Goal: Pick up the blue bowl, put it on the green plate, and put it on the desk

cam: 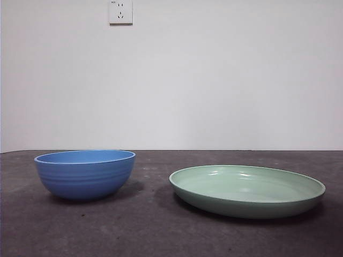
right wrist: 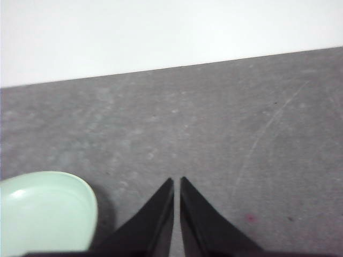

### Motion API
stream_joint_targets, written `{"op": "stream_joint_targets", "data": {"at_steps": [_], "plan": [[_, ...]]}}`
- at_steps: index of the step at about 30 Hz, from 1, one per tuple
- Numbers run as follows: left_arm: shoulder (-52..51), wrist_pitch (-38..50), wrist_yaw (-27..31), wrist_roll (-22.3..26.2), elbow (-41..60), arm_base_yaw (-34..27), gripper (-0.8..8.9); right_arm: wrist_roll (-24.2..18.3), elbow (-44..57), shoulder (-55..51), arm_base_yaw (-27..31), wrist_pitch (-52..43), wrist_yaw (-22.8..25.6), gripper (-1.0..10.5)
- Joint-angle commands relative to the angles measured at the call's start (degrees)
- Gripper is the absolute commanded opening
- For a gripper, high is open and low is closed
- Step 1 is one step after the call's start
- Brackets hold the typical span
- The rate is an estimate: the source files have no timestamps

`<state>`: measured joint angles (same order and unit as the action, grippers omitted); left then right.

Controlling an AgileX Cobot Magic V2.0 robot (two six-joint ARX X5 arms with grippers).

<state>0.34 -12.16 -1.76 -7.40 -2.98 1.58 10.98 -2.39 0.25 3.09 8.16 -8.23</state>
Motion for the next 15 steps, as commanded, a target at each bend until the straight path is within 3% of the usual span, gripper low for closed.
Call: {"op": "stream_joint_targets", "data": {"at_steps": [1, 15], "plan": [[0.33, -0.35, -0.37, -6.93, -4.0, 0.59, 0.16, 4.37, -4.37, 0.22, 0.04, 0.22, -1.11, 0.1], [18.14, -6.29, -4.48, -7.04, -28.63, 1.81, 0.16, 5.49, -26.29, 16.96, 0.04, 9.86, -13.99, 0.1]]}}
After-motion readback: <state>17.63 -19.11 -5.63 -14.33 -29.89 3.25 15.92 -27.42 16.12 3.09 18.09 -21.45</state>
